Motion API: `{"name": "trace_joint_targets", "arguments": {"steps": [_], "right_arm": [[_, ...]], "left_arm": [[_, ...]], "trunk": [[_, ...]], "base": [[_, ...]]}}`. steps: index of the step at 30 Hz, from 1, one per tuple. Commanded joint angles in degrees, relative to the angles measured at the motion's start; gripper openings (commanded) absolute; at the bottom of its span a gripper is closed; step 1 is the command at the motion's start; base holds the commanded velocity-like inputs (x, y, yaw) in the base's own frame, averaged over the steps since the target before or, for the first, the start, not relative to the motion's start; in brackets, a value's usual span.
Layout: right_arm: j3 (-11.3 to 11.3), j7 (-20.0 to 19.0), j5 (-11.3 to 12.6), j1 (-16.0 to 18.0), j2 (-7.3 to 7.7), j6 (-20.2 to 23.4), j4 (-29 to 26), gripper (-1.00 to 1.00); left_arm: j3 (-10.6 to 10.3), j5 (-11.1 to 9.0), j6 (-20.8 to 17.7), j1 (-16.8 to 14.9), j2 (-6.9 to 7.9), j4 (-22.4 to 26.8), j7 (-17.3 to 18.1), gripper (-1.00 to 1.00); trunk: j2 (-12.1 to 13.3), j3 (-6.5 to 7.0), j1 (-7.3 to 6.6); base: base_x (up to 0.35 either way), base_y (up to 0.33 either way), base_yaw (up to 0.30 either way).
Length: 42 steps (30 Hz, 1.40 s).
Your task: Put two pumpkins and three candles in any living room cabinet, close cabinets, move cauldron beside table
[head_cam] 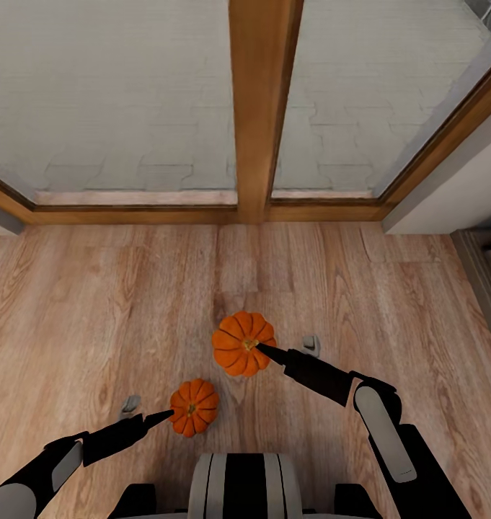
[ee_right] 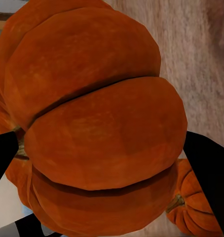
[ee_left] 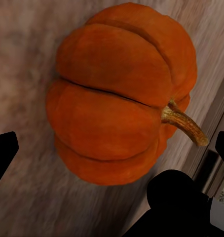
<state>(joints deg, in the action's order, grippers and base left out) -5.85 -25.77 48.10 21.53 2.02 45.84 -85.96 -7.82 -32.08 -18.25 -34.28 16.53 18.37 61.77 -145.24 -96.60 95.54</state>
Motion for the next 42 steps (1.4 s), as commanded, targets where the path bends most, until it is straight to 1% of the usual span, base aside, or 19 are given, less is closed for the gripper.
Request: {"name": "trace_joint_targets", "arguments": {"steps": [1, 16, 23, 32, 34, 42], "right_arm": [[0.01, -0.07, 0.15, 0.00, 0.00, 0.04, 0.00, -1.00], [-0.02, -0.09, 0.15, 0.00, 0.03, 0.04, 0.00, -1.00], [0.04, -0.15, 0.15, 0.00, 0.08, 0.04, 0.00, -1.00], [0.04, -0.13, 0.15, 0.00, 0.09, 0.04, 0.00, -1.00], [0.03, -0.11, 0.15, 0.00, 0.09, 0.04, 0.00, -1.00], [0.04, -0.16, 0.15, 0.00, 0.09, 0.04, 0.00, -1.00]], "left_arm": [[0.00, 0.03, -0.04, 0.00, 0.00, 0.00, -0.02, 1.00], [0.01, 0.00, -0.21, 0.00, 0.00, 0.00, -0.11, 1.00], [0.00, 0.00, -0.05, 0.00, 0.08, 0.00, 0.13, 1.00], [0.00, -0.01, 0.00, 0.00, 0.09, 0.00, 0.56, 1.00], [0.00, 0.00, -0.08, 0.00, 0.09, 0.00, 0.52, 1.00], [-0.04, -0.06, -0.12, 0.00, 0.09, 0.00, 0.53, 1.00]], "trunk": [[0.00, 0.00, 0.00], [0.00, 0.00, 0.00], [0.00, 0.00, 0.00], [0.00, 0.00, 0.00], [-0.03, -0.44, 0.05], [-0.03, -0.44, 0.05]], "base": [[0.000, 0.000, 0.000], [0.000, -0.052, 0.000], [0.000, -0.127, 0.000], [0.000, -0.010, 0.000], [0.000, 0.000, 0.000], [0.000, 0.000, 0.000]]}}
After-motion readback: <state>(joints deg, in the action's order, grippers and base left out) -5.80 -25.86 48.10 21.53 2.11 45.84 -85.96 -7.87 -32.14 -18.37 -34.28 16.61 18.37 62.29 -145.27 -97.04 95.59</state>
